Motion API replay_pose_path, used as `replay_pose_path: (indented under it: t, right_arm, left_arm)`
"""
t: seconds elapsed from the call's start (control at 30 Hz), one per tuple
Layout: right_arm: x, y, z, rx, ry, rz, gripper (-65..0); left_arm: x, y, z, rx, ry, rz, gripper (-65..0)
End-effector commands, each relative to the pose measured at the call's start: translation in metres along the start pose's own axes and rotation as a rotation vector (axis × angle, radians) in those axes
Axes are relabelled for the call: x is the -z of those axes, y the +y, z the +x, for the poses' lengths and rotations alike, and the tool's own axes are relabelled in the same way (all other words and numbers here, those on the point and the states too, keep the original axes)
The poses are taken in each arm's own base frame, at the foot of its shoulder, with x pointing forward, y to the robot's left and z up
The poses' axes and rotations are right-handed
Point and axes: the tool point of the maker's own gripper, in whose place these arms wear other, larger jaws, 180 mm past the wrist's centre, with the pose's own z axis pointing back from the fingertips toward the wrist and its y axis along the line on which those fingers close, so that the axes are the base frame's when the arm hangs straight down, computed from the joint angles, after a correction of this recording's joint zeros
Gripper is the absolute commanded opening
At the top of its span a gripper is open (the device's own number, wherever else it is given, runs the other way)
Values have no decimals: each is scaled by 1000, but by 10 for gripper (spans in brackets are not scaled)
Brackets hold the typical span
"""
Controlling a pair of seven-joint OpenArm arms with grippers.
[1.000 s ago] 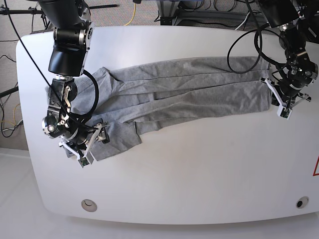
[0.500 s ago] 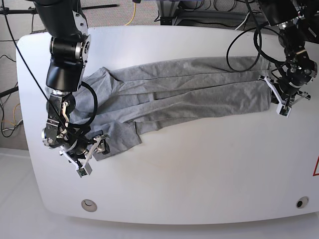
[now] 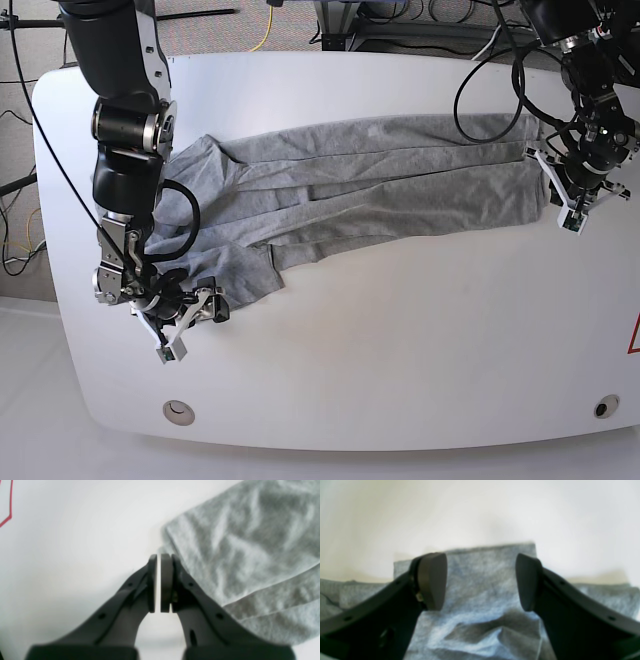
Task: Fold the T-shirt properly
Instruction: 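Hold the shirt ends with both grippers while the right gripper repositions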
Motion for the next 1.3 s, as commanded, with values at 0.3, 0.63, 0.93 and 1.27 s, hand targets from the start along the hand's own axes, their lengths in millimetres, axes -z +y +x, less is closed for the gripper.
replay_pose_path:
  t: [0.3,0.63,0.93,1.27]
  right_arm:
    - [5,-4,35,-97,-78,-41,-238]
    - [8,-13,32,-109,-104,-57,-238]
    - [0,-38,38,-83,-156,-143,-238]
    - [-5,-48,34,-83,-162,-163,-237]
  left_arm:
    - [-5,10,9,13,-14,26,-632]
    - [-5,10,8,13,-11,25,-632]
    - [-5,10,8,13,-11,25,-633]
    - [-5,10,8,13,-11,25,-633]
